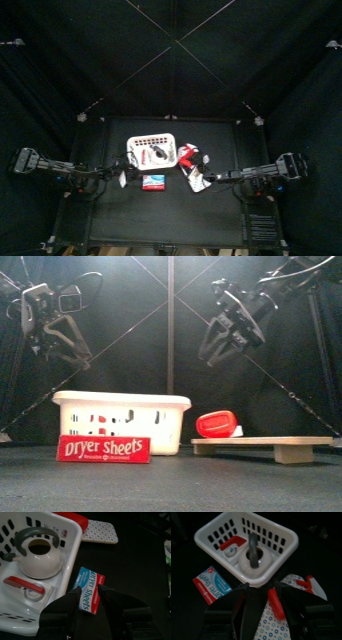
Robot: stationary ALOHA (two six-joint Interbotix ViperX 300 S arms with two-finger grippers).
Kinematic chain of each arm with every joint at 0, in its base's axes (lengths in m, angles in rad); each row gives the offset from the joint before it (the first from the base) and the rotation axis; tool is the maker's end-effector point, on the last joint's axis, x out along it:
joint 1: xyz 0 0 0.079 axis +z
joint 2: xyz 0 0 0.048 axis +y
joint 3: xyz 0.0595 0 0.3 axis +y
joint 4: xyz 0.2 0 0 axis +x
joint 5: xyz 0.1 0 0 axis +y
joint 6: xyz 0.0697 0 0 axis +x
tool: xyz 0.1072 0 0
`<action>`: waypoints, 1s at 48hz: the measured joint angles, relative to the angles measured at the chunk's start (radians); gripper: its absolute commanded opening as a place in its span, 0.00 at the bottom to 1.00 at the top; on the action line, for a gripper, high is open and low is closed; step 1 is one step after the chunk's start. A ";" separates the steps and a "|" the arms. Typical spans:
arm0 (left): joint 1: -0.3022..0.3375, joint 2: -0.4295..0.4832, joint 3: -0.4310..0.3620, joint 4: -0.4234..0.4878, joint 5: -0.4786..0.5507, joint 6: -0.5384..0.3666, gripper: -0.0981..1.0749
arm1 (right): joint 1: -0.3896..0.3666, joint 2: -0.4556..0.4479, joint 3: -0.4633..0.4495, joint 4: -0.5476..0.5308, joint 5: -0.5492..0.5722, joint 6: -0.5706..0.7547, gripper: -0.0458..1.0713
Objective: Grab spray bottle
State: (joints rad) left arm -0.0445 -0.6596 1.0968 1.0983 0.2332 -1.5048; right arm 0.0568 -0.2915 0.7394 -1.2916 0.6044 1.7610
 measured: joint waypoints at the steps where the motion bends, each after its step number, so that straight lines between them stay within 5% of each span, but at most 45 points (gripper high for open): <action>1: 0.003 0.000 -0.003 0.000 0.008 -0.002 0.72 | -0.002 -0.006 0.011 0.000 0.003 0.014 0.78; 18: 0.109 0.000 -0.021 -0.017 0.046 -0.005 0.72 | -0.184 0.043 0.080 0.074 -0.034 0.140 0.78; 28: 0.114 -0.002 -0.011 -0.028 0.037 -0.005 0.72 | -0.276 0.075 0.120 0.100 -0.046 0.080 0.78; 48: 0.117 0.000 0.003 -0.041 0.035 -0.005 0.72 | -0.345 0.078 0.170 0.061 -0.132 -0.071 0.78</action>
State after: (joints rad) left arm 0.0721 -0.6596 1.0999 1.0569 0.2684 -1.5094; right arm -0.2884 -0.2132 0.9097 -1.2303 0.4725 1.6904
